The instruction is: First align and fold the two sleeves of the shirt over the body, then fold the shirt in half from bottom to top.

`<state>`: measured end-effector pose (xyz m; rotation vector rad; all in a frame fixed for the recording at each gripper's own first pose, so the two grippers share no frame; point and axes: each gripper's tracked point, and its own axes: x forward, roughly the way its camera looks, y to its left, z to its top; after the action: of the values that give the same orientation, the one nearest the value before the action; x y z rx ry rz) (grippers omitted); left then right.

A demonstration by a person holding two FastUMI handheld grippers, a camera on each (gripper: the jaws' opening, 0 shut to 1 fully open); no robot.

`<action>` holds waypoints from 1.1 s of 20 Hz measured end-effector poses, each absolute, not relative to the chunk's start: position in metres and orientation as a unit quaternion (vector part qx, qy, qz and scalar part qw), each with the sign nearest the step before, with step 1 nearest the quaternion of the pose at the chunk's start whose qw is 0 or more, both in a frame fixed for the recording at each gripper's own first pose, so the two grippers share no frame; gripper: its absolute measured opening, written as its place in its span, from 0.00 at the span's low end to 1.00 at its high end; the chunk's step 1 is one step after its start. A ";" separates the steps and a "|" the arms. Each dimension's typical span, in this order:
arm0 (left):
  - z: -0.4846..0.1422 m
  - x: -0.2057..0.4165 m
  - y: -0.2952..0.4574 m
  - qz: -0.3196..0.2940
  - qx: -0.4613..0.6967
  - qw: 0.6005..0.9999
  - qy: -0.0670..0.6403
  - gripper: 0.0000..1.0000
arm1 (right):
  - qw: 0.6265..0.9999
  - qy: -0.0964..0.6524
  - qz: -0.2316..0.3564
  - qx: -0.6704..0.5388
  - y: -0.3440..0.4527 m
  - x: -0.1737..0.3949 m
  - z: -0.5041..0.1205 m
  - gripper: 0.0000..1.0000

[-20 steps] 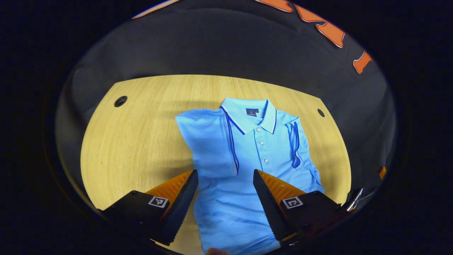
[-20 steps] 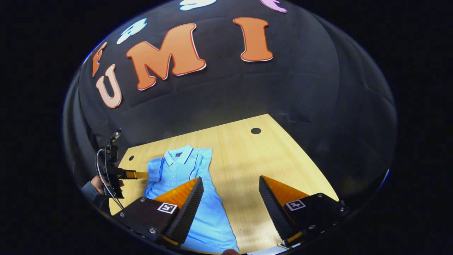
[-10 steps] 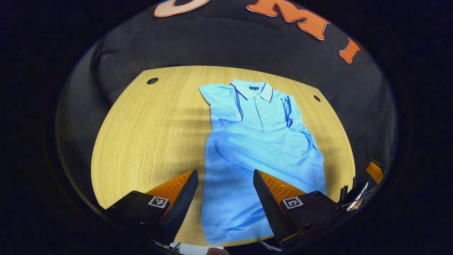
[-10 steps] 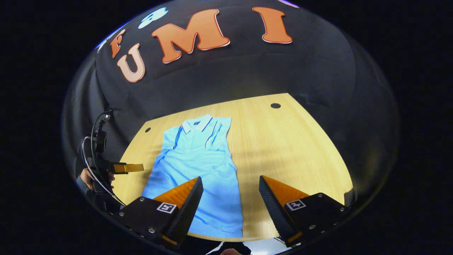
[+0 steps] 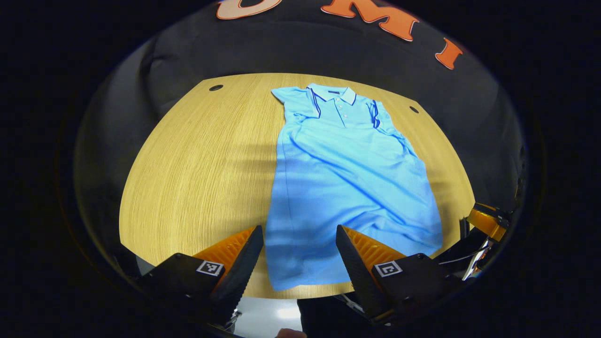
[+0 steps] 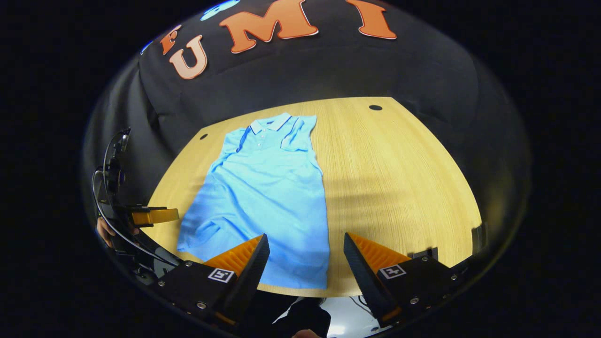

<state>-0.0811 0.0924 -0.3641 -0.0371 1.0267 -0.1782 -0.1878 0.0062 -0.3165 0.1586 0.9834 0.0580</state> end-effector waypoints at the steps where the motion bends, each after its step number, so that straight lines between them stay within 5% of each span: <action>1: -0.372 -0.090 0.092 -0.084 -0.016 0.866 0.493 1.00 | 0.873 0.481 0.027 0.080 0.007 -0.196 -0.325 0.96; 13: -0.430 -0.135 0.104 -0.045 -0.035 0.861 0.505 1.00 | 0.844 0.531 0.037 0.062 0.018 -0.226 -0.389 0.96; 18: -0.434 -0.124 0.102 -0.058 0.031 0.875 0.480 1.00 | 0.862 0.506 0.030 0.015 0.018 -0.222 -0.398 0.94; 21: -0.435 -0.118 0.101 -0.055 0.025 0.891 0.449 1.00 | 0.882 0.470 0.028 -0.009 0.023 -0.217 -0.397 0.82; 22: -0.436 -0.119 0.101 -0.052 0.024 0.892 0.448 1.00 | 0.884 0.467 0.026 -0.006 0.026 -0.215 -0.399 0.65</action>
<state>-0.1186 0.1011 -0.4362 0.0488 0.9287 -0.1082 -0.2153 0.0260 -0.3988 -0.0134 0.9711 0.0538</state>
